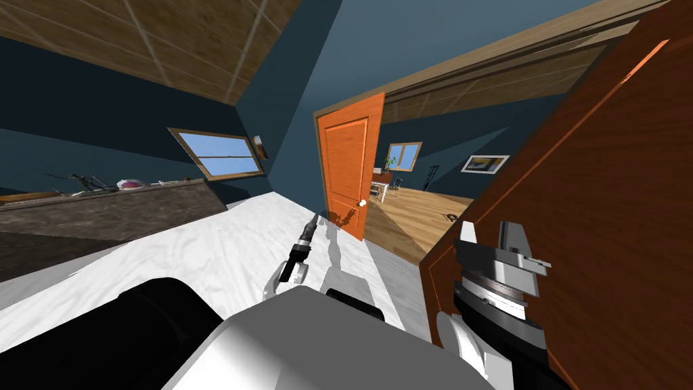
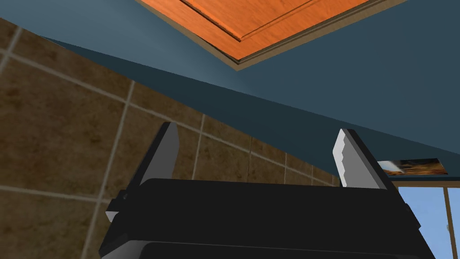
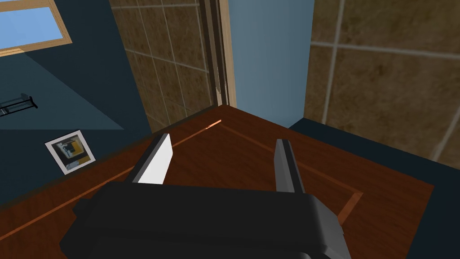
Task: Pull the door open
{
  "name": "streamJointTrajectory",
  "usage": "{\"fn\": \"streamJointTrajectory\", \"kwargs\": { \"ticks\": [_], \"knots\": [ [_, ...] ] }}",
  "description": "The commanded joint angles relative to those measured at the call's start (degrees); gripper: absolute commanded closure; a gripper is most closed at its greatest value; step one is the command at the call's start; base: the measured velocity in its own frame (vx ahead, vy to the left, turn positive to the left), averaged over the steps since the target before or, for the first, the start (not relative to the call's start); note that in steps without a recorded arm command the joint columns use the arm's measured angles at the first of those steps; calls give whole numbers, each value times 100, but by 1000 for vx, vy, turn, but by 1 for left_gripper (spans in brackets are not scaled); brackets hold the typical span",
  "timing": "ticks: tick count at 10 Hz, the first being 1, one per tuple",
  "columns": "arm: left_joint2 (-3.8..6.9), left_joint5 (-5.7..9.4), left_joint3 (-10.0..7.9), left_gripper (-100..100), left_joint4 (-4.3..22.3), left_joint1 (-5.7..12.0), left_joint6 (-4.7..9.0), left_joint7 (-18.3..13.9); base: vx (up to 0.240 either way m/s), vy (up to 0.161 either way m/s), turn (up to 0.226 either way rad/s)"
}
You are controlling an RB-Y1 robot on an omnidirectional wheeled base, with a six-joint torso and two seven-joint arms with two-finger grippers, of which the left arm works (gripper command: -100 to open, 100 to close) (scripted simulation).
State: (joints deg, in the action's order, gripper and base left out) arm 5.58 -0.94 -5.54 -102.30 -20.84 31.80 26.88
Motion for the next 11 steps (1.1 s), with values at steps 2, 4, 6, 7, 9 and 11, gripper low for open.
{"fn": "streamJointTrajectory", "kwargs": {
  "ticks": [2, 4, 6, 7, 9, 11],
  "knots": [
    [18, -80, -48, -100, 318, 86, 85, 299, 112, -31, -90],
    [31, -140, -84, -100, 562, 150, 153, 517, 100, -24, -94],
    [42, -202, -121, -100, 814, 216, 224, 741, 92, -21, -92],
    [47, -233, -140, -100, 939, 249, 259, 853, 124, -41, -96],
    [58, -295, -177, -100, 1191, 315, 329, 1077, 123, -21, -95],
    [67, -357, -214, -100, 1442, 380, 399, 1300, 98, -15, -97]
  ]
}}
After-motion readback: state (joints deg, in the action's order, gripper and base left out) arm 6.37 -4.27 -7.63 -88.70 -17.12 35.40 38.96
